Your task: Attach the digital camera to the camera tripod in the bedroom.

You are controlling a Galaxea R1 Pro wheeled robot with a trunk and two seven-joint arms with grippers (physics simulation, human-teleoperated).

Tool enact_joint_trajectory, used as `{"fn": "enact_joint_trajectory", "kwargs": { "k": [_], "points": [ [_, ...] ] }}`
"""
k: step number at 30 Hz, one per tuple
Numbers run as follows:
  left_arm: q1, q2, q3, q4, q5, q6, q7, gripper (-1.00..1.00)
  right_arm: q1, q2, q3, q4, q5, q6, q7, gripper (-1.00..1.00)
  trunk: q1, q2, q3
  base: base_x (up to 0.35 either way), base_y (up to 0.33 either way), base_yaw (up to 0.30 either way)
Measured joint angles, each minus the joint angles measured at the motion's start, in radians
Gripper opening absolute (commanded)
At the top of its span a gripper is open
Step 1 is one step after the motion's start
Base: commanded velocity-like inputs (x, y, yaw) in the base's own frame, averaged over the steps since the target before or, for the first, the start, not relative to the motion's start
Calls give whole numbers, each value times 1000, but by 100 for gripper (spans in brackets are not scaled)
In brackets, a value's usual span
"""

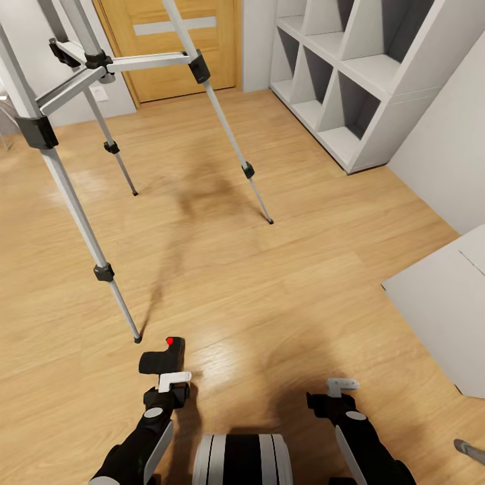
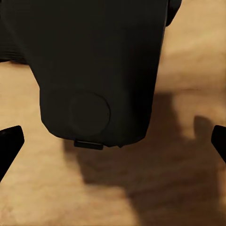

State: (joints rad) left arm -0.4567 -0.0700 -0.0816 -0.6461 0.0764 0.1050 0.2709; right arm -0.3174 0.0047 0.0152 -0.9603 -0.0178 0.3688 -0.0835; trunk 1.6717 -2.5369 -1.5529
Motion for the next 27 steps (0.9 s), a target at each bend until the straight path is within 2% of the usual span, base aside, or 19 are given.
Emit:
{"fn": "enact_joint_trajectory", "kwargs": {
  "k": [14, 27],
  "points": [
    [0, 3, 0, 2, 1, 0, -1, 100, 0, 0, 0, 0, 1, 0, 0, 100, 0, 0, 0, 101, 0, 0],
    [0, 4, 0, 2, 1, -1, 0, 100, 0, 0, 0, 0, 2, 0, 0, 100, 0, 0, 0, 19, 0, 0]
  ]
}}
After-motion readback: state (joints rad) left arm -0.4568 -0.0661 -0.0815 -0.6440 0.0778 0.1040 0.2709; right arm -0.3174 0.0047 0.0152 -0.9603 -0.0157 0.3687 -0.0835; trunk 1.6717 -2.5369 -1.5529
